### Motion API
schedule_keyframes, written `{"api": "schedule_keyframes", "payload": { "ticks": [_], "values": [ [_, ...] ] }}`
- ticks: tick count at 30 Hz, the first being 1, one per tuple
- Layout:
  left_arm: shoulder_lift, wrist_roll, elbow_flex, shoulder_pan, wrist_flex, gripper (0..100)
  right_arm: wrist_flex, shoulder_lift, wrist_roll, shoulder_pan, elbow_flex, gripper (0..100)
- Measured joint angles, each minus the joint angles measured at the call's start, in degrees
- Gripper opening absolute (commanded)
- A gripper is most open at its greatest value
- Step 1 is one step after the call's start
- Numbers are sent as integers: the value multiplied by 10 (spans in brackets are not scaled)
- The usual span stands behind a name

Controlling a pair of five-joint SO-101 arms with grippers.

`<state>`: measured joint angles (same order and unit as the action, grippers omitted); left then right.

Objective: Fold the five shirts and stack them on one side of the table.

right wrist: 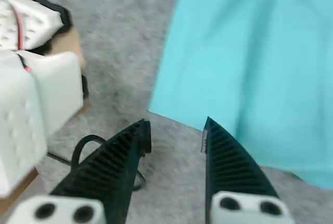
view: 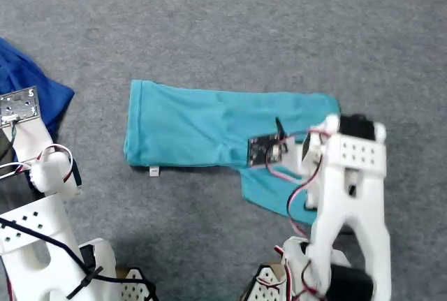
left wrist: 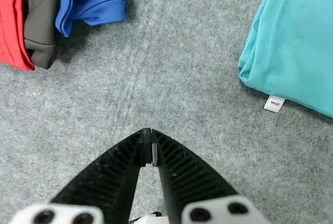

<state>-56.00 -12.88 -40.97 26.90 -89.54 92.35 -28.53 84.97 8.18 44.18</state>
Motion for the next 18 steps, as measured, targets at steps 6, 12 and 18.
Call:
{"api": "schedule_keyframes", "payload": {
  "ticks": [6,12,18],
  "values": [
    [0,0,0,0,0,19,-50,-61,-20,-57,120,173],
    [0,0,0,0,0,19,-106,-75,-57,-106,171,174],
    [0,0,0,0,0,19,-142,-75,-98,-145,178,175]
  ]
}}
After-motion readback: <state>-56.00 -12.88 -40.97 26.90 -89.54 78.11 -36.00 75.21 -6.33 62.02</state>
